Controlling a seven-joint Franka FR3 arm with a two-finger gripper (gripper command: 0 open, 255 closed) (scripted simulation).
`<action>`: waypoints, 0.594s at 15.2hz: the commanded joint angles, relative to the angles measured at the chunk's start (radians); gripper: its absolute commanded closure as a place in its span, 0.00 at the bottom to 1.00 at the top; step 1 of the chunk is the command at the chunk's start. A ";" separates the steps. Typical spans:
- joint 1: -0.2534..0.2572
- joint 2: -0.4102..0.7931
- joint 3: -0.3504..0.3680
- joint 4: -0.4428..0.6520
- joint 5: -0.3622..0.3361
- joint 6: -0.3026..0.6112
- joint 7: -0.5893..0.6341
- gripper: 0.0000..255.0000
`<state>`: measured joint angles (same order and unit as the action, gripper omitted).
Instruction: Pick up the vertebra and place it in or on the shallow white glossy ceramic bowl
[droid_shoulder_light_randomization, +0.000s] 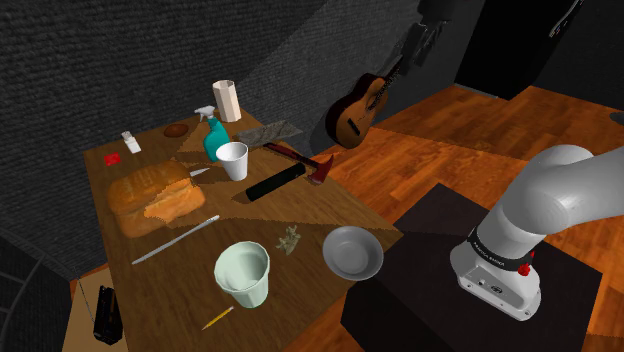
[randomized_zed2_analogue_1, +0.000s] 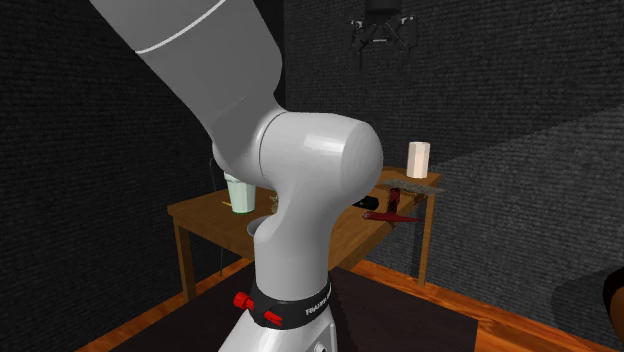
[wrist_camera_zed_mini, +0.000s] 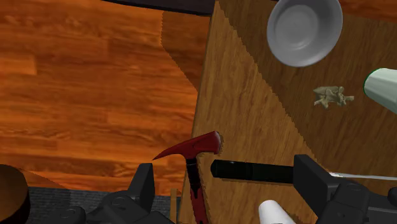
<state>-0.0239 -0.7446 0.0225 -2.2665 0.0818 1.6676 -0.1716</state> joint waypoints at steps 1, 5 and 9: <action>0.000 0.000 0.000 0.000 0.000 0.000 0.000 0.00; 0.028 0.008 0.057 -0.091 0.034 0.096 0.039 0.00; 0.058 0.035 0.117 -0.166 0.070 0.197 0.078 0.00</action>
<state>0.0257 -0.7200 0.1228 -2.4237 0.1418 1.8439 -0.1062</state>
